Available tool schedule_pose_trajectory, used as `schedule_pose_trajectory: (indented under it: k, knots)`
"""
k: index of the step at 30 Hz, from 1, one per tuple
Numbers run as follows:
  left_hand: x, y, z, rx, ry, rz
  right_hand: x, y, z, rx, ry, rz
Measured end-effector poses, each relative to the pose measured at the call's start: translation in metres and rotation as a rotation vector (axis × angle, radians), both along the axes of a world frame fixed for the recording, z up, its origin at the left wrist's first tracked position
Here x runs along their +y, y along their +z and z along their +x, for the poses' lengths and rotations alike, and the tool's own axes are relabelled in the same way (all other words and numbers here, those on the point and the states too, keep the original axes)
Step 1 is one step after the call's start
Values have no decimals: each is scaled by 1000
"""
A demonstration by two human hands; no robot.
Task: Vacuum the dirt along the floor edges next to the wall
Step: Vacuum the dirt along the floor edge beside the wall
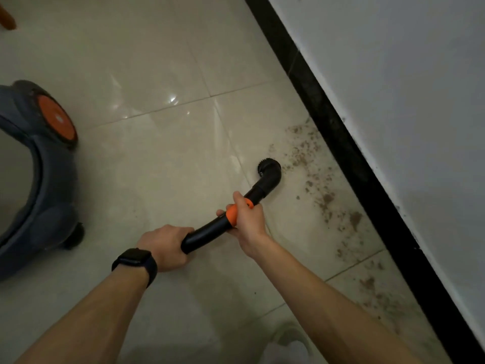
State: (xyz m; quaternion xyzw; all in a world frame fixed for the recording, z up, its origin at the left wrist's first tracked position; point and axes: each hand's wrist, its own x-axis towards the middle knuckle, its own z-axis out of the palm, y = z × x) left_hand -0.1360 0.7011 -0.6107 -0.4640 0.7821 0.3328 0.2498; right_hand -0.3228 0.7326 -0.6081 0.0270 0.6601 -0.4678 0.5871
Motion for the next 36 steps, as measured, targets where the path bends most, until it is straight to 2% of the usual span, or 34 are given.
schedule_pose_trajectory:
  k: [6,15,22,26,28,32,36]
  knots:
    - [-7,4,11,-45,-92,-24,14,-1,12,-46,-75,-20]
    - [-5,-1,0,69,41,-40,-11,0,4,67,-64,-6]
    - [-10,-5,-17,128,19,-94,-28,-3,-15,115,-96,-17]
    - [-10,-2,-6,55,-110,-101,-24,-5,-37,40,-184,-11]
    - [-7,2,11,12,-160,-86,-14,-8,-40,7,-154,-18]
    - [5,8,59,-87,-200,-69,13,-12,2,-33,-25,-2]
    - [28,13,109,-180,-134,-38,35,-16,54,-95,32,14]
